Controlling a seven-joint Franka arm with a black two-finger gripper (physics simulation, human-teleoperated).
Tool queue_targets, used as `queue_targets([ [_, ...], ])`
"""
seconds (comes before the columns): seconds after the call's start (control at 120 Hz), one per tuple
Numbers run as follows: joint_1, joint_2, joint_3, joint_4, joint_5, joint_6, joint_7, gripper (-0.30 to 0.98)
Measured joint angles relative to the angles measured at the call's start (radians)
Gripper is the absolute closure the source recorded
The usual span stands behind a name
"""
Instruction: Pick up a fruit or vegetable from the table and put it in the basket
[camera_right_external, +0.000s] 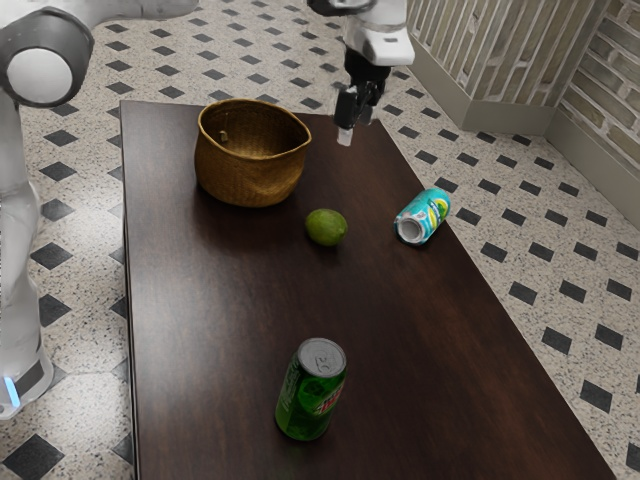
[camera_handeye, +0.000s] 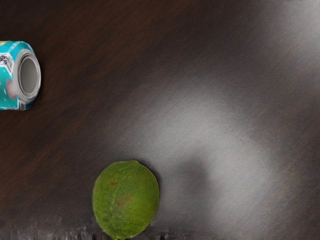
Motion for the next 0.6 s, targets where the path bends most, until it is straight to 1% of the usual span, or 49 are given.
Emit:
queue_targets([
  [0.067, 0.044, 0.03, 0.001, 0.0, 0.0, 0.016, -0.104, 0.03],
  [0.158, 0.093, 0.033, -0.011, -0.04, -0.014, 0.044, -0.245, 0.03],
  [0.208, 0.097, 0.027, -0.013, -0.001, -0.011, 0.051, -0.301, 0.02],
  [0.258, 0.112, 0.027, -0.043, 0.09, 0.041, 0.059, -0.297, 0.02],
  [0.275, 0.119, 0.033, -0.06, 0.112, 0.071, 0.068, -0.287, 0.02],
  [0.3, 0.11, 0.046, -0.074, 0.125, 0.136, 0.085, -0.278, 0.02],
  [0.333, 0.071, 0.048, -0.083, 0.119, 0.207, 0.107, -0.276, 0.02],
  [0.358, 0.022, 0.042, -0.08, 0.102, 0.245, 0.122, -0.28, 0.02],
  [0.408, -0.086, 0.03, -0.072, 0.077, 0.277, 0.147, -0.295, 0.02],
  [0.475, -0.23, -0.005, -0.065, 0.018, 0.299, 0.166, -0.336, 0.02],
  [0.533, -0.386, -0.05, -0.029, -0.018, 0.307, 0.177, -0.339, 0.02],
  [0.567, -0.45, -0.069, -0.004, -0.028, 0.284, 0.177, -0.329, 0.02],
  [0.6, -0.451, -0.086, 0.015, -0.034, 0.25, 0.162, -0.325, 0.02],
])
